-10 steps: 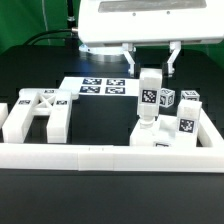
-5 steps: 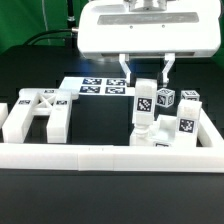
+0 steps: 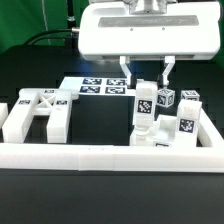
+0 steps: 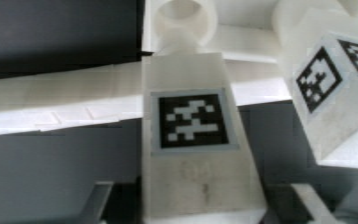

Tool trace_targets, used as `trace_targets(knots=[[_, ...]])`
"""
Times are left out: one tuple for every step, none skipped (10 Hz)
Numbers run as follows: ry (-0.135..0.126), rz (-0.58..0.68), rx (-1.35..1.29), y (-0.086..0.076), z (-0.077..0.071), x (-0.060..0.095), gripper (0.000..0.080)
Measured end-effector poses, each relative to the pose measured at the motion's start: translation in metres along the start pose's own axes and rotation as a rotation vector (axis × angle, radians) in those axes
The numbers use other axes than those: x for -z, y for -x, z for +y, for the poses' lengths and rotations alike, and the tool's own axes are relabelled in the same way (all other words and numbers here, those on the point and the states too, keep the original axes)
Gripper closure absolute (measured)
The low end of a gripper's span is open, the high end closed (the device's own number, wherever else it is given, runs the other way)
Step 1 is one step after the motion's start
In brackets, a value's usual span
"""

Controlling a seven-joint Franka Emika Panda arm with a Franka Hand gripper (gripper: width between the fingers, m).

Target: Assemble chair

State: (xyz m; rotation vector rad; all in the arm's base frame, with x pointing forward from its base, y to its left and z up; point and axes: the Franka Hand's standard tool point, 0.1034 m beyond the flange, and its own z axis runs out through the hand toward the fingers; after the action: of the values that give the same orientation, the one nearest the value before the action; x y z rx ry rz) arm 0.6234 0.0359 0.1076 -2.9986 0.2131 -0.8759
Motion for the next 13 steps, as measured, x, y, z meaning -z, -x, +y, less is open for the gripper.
trace_targets(knots=[[0.000, 0.001, 0.003, 0.000, 0.000, 0.002, 0.0512], [-0.002, 0.000, 0.006, -0.003, 0.000, 0.005, 0.0512], [-0.006, -0.044, 0.007, -0.006, -0.002, 0.006, 0.0512], [-0.006, -0.049, 0.009, -0.006, -0.002, 0.005, 0.0512], [-0.006, -0.088, 0.008, -0.002, -0.002, 0.003, 0.0512], [-0.008, -0.140, 0.006, 0.000, -0.004, 0.002, 0.0512], [-0.008, -0.123, 0.008, -0.003, -0.004, 0.002, 0.0512], [-0.006, -0.123, 0.011, 0.001, -0.003, 0.000, 0.0512], [-0.004, -0.126, 0.013, 0.002, -0.001, -0.001, 0.0512], [-0.004, -0.127, 0.014, 0.003, -0.002, -0.001, 0.0512], [-0.003, -0.130, 0.014, 0.004, -0.002, -0.003, 0.0512], [-0.002, -0.133, 0.015, 0.006, -0.001, -0.005, 0.0512], [0.000, -0.130, 0.016, 0.008, -0.001, -0.007, 0.0512]])
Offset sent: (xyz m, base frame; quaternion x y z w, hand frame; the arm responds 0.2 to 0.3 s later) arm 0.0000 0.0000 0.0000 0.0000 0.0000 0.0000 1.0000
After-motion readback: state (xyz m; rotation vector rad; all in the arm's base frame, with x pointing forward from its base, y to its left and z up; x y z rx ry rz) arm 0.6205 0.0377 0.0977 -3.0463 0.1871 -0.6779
